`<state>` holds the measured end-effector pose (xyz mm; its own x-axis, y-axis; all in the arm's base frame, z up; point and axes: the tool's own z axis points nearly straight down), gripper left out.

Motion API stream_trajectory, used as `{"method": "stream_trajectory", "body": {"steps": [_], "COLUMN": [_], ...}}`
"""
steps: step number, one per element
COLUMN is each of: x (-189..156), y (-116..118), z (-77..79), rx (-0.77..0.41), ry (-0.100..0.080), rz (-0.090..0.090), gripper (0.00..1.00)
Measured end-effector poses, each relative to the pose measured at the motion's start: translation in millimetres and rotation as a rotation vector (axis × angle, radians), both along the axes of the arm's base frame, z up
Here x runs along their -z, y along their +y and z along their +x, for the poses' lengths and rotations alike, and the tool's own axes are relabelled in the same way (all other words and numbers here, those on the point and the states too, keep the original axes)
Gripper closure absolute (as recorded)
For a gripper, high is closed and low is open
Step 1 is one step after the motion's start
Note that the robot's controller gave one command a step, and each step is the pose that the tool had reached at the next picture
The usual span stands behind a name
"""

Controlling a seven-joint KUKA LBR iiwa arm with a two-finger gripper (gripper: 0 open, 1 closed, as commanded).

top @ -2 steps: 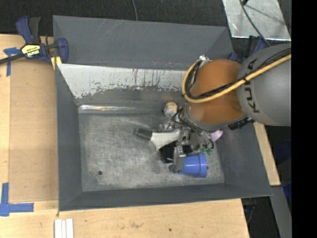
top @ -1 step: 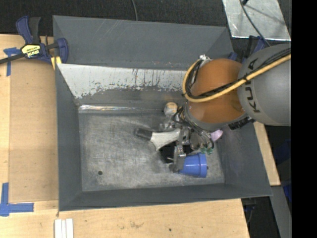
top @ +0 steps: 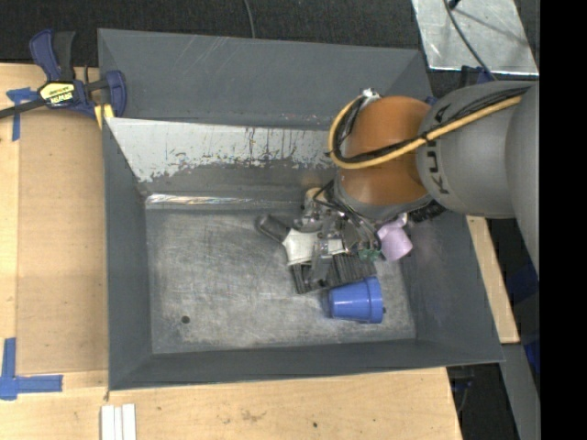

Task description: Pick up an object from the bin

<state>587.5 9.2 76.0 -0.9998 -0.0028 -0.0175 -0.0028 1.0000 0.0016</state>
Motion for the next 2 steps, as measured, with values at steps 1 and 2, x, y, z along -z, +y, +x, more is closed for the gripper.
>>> {"method": "stream_trajectory", "body": {"steps": [1,2], "x": [-0.1,-137.3], "y": [0.0,1.2], "z": [0.0,2.8], "rx": [0.001,0.031], "ry": [0.000,0.014], "rz": [0.000,-0.001], "gripper": [1.00,1.00]}}
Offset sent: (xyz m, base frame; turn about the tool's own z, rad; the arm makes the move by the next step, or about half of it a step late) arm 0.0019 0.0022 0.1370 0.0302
